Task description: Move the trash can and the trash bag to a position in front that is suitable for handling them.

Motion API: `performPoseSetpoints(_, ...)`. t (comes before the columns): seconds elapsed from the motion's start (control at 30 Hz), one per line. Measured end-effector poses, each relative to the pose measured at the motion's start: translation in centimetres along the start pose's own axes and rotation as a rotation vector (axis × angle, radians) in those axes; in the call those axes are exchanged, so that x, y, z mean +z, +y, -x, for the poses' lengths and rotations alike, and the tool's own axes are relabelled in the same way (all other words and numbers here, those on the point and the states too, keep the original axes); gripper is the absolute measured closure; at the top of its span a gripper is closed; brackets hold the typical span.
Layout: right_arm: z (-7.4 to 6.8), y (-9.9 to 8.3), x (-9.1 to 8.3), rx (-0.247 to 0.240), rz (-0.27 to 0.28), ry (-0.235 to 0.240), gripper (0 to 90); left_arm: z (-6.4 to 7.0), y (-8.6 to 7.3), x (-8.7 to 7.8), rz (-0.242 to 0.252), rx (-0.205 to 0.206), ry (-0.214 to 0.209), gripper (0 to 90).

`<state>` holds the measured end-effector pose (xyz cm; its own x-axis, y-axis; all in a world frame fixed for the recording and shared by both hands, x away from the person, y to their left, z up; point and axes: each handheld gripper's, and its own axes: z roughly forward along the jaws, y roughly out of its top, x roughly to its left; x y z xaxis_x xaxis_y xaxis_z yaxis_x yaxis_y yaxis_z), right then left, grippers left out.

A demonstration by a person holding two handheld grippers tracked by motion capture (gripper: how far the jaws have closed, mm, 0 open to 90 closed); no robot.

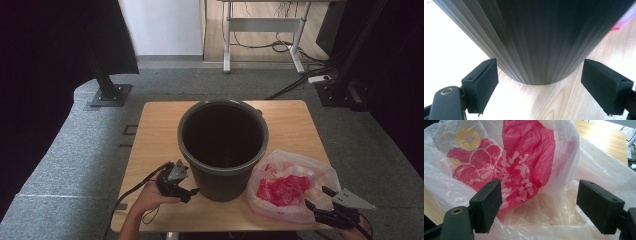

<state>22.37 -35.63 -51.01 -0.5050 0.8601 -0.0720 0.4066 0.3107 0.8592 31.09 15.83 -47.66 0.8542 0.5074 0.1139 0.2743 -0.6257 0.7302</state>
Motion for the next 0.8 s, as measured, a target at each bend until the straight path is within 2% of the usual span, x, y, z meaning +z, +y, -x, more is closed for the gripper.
performPoseSetpoints(0.33,0.1,0.1,-0.3,0.000,0.015,-0.001,20.2,1.1,-0.6,-1.8,0.016,-0.002,0.008,14.1)
performPoseSetpoints(0.67,0.1,0.0,-0.5,-0.003,0.020,-0.003,20.2,0.9,-1.0,-2.1,0.014,-0.047,-0.017,14.6)
performPoseSetpoints(0.8,0.1,0.1,-0.5,-0.004,0.021,-0.003,20.2,0.9,-0.9,-2.4,0.021,-0.050,-0.011,14.4)
